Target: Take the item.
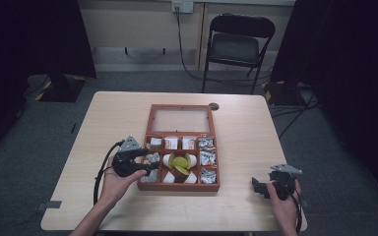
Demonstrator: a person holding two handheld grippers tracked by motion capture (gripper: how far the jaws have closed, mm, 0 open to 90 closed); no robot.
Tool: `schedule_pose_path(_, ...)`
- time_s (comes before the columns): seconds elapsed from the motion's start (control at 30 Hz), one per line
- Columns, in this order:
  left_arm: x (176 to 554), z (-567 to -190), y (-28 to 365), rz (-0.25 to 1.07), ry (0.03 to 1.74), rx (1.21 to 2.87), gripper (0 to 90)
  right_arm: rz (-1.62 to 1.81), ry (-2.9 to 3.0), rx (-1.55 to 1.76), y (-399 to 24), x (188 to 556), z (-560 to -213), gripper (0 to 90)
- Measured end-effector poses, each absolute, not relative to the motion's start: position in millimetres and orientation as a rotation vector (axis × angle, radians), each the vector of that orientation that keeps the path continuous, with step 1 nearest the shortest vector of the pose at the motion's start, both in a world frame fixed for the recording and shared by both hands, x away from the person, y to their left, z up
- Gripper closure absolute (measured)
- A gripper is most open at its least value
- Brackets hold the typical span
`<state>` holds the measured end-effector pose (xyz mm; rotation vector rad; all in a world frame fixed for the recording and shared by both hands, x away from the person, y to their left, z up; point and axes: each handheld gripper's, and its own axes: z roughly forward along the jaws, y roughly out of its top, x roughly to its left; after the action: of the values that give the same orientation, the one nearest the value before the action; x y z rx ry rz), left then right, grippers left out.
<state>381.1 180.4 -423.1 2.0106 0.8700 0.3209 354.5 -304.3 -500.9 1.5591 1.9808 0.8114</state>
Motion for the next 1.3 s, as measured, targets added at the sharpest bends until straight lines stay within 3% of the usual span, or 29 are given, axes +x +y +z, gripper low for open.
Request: schedule_pose_path(1.3,390.7,-440.1,98.5,0.163,0.761,2.166,33.6,0.811,1.981,1.558,-304.3,354.5,-500.9,0.0)
